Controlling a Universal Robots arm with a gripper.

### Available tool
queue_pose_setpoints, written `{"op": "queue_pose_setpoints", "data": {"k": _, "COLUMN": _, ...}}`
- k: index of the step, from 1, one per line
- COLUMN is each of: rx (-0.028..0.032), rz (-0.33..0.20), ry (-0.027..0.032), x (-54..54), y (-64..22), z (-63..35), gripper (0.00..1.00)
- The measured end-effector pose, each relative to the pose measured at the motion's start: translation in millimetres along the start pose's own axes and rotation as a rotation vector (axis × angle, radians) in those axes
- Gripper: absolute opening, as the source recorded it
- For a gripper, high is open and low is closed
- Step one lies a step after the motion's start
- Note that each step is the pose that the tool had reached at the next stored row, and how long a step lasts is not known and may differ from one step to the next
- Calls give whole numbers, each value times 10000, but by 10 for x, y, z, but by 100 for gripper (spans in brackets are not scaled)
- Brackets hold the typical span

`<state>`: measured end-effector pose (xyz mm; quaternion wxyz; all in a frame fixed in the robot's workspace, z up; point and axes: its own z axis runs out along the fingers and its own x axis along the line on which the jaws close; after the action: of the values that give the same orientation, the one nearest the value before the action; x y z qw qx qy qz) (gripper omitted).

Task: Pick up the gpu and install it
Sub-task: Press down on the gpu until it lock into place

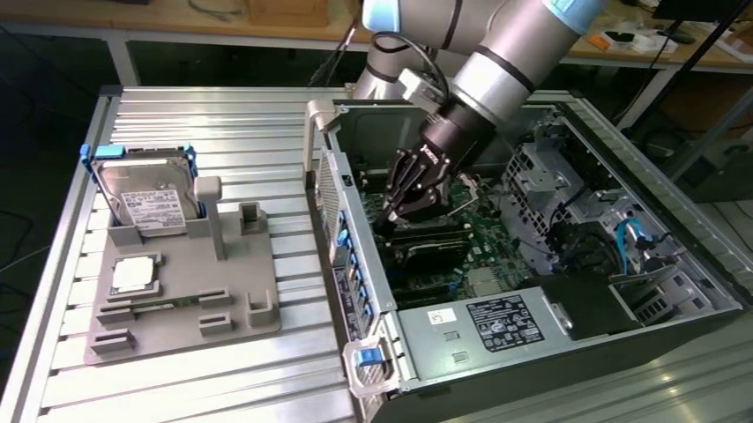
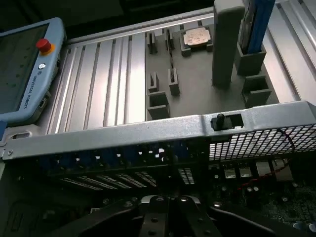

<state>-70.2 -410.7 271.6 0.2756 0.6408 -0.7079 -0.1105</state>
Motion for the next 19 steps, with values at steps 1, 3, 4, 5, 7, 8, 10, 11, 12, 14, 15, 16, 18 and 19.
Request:
{"op": "queue_pose_setpoints", "data": {"k": 1, "rx": 541, "rz": 368, "ry": 332, "x": -71, "y": 50, "z": 9, "gripper": 11}}
{"op": "queue_pose_setpoints", "data": {"k": 3, "rx": 599, "rz": 388, "ry": 335, "x": -75, "y": 67, "z": 17, "gripper": 11}}
{"op": "queue_pose_setpoints", "data": {"k": 4, "rx": 605, "rz": 388, "ry": 332, "x": -84, "y": 70, "z": 17, "gripper": 11}}
{"op": "queue_pose_setpoints", "data": {"k": 5, "rx": 606, "rz": 389, "ry": 332, "x": -92, "y": 80, "z": 7, "gripper": 11}}
{"op": "queue_pose_setpoints", "data": {"k": 7, "rx": 613, "rz": 393, "ry": 335, "x": -97, "y": 115, "z": -41, "gripper": 11}}
{"op": "queue_pose_setpoints", "data": {"k": 8, "rx": 622, "rz": 397, "ry": 338, "x": -97, "y": 134, "z": -68, "gripper": 11}}
{"op": "queue_pose_setpoints", "data": {"k": 10, "rx": 687, "rz": 413, "ry": 329, "x": -96, "y": 161, "z": -77, "gripper": 11}}
{"op": "queue_pose_setpoints", "data": {"k": 11, "rx": 775, "rz": 433, "ry": 313, "x": -95, "y": 177, "z": -66, "gripper": 11}}
{"op": "queue_pose_setpoints", "data": {"k": 12, "rx": 868, "rz": 454, "ry": 297, "x": -95, "y": 192, "z": -56, "gripper": 11}}
{"op": "queue_pose_setpoints", "data": {"k": 14, "rx": 1046, "rz": 494, "ry": 265, "x": -94, "y": 223, "z": -37, "gripper": 11}}
{"op": "queue_pose_setpoints", "data": {"k": 15, "rx": 1136, "rz": 515, "ry": 252, "x": -93, "y": 237, "z": -29, "gripper": 11}}
{"op": "queue_pose_setpoints", "data": {"k": 16, "rx": 1220, "rz": 538, "ry": 240, "x": -93, "y": 249, "z": -21, "gripper": 11}}
{"op": "queue_pose_setpoints", "data": {"k": 18, "rx": 1381, "rz": 588, "ry": 241, "x": -92, "y": 270, "z": -14, "gripper": 11}}
{"op": "queue_pose_setpoints", "data": {"k": 19, "rx": 1418, "rz": 606, "ry": 251, "x": -87, "y": 290, "z": -39, "gripper": 11}}
